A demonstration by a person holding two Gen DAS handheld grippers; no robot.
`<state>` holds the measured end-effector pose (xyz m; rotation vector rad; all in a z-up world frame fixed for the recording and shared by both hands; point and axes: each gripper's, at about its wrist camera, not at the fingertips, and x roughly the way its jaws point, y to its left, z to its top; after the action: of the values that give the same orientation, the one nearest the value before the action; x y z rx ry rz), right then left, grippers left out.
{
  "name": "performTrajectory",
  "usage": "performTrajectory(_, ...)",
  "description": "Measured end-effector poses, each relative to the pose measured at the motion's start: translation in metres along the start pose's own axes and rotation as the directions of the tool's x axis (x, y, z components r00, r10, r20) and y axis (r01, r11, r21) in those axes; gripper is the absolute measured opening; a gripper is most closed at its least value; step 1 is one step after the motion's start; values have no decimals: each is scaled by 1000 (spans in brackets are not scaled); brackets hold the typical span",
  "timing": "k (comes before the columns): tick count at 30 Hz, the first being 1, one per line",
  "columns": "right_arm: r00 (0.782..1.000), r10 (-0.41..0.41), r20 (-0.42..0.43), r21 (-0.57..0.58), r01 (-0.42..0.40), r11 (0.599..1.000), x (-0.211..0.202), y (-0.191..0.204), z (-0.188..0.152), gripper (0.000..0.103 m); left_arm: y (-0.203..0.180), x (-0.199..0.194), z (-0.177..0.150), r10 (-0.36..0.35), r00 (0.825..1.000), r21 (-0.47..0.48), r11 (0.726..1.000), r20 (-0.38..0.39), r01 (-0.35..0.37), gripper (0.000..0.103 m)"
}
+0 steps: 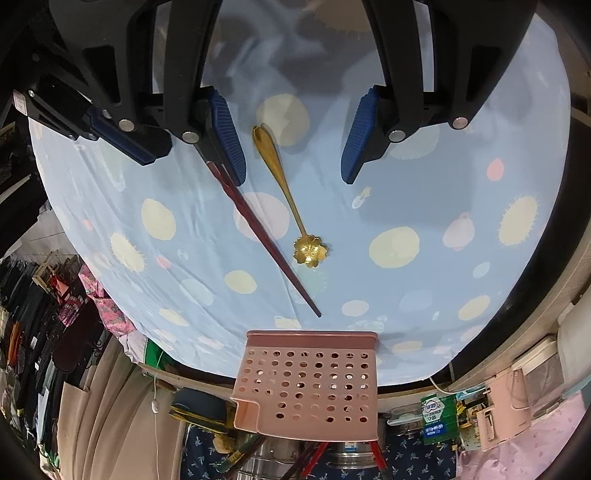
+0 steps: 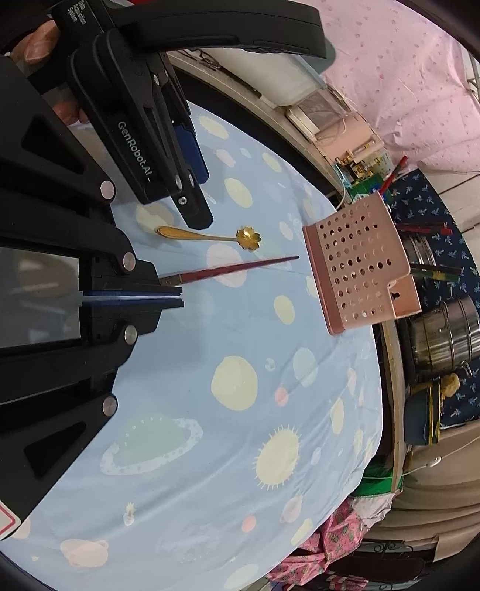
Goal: Organize utensils
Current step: 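Lift the chopstick with the right tool while the left tool grasps the gold spoon handle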
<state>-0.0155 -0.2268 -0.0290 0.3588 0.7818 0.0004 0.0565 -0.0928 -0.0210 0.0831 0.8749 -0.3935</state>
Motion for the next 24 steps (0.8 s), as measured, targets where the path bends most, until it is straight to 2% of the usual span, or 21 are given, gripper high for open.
performTrajectory(1,1000,1,-7,-9,-1,1000,4,2,0,21,2,0,-1,17,1000,-1,1000,2,-17,51)
performTrajectory(2,1000,-1,-11,-14,1,1000,8,3,-1,23,5,0,-1,19,1000,-6,1000,-1,-19,51)
performTrajectory(7,998,8,-59,-34,-10,999,29,9,-8,24,10,3,-2,11,1000,-26,1000,-21,-11,51)
performTrajectory(10,998,-39,-46,-76,35,996,29,13,-10,9,4,8,-3,-7,999,-15,1000,-35,7,51)
performTrajectory(15,998,-57,-31,-15,56,998,15,-4,-9,7,-6,21,-6,-32,997,-1,999,-65,32,50)
performTrajectory(17,998,-57,-30,3,57,998,10,-9,-8,7,-9,24,-8,-19,998,7,1000,-66,20,44)
performTrajectory(19,998,-58,-22,13,58,998,4,-12,-7,7,-9,24,-9,-15,998,21,1000,-62,16,32)
performTrajectory(20,998,-57,-18,16,57,998,2,-12,-5,7,-8,24,-10,-20,998,22,1000,-64,22,19)
performTrajectory(21,998,-56,-15,15,56,998,1,-11,-4,7,-7,23,-10,-25,997,18,999,-67,27,11)
performTrajectory(24,999,-49,-10,11,49,999,-2,-7,-2,7,0,16,-11,-55,996,0,998,-70,55,10)
